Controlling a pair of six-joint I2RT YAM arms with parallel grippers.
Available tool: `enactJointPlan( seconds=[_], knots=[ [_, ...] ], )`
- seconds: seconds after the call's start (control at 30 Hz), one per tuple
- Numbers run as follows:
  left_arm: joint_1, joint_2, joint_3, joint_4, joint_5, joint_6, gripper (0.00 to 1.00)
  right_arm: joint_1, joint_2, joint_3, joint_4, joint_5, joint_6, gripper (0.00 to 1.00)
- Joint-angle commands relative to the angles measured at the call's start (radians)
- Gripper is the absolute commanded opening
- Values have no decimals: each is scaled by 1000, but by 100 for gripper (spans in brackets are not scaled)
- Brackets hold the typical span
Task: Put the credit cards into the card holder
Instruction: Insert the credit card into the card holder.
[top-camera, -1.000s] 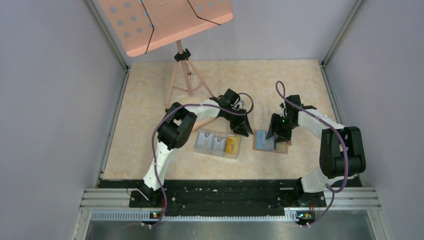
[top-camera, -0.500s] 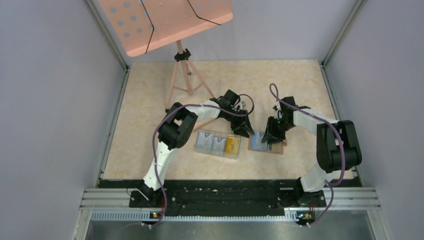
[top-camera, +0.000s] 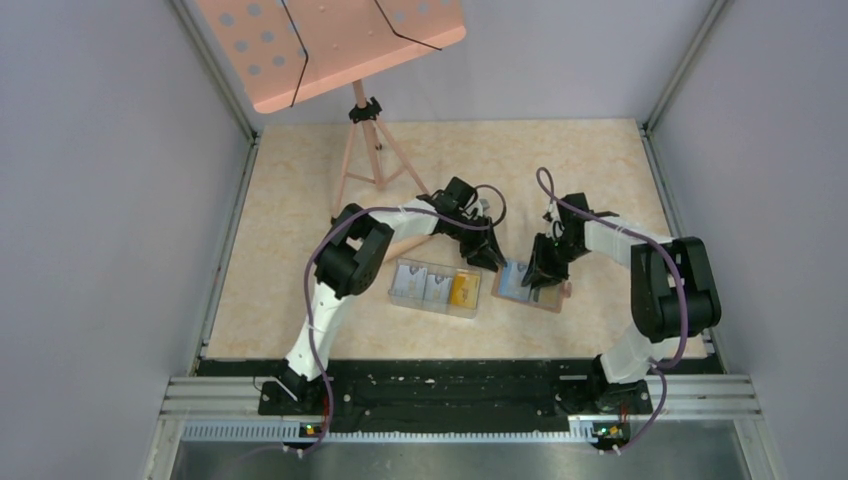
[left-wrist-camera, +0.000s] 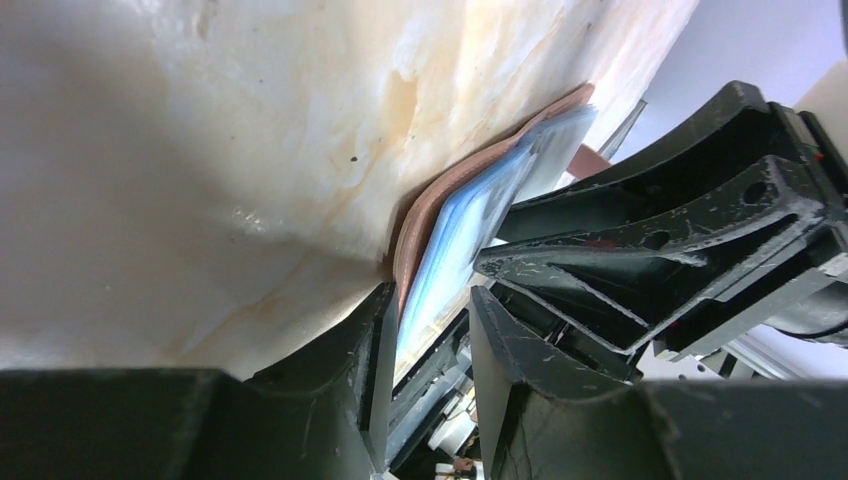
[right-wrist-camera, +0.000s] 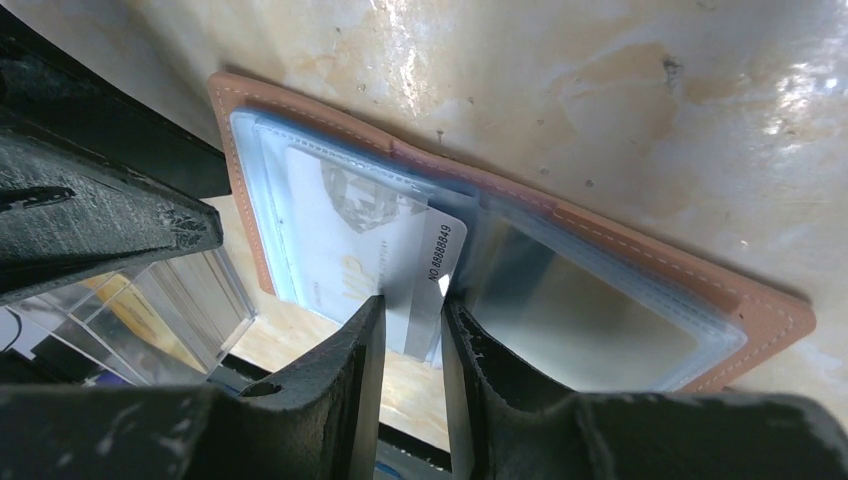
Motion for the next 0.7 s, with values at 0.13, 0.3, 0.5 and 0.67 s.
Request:
enactJointPlan(
  seconds=[0.13,0.3,0.5,0.67],
  knots=[
    [-29,-92,16,88,86,-13,37,33,50,19,138,-116,33,28],
    [-39,-102,21,78,98,3,37,34,59,26,155,-128,43,28],
    [-46,-100,52,19,101,33,37,34,55,32,176,-145,52,29],
    [-48,-94,108,-135,8,130,39,34,47,34,191,-157,61,29]
  ],
)
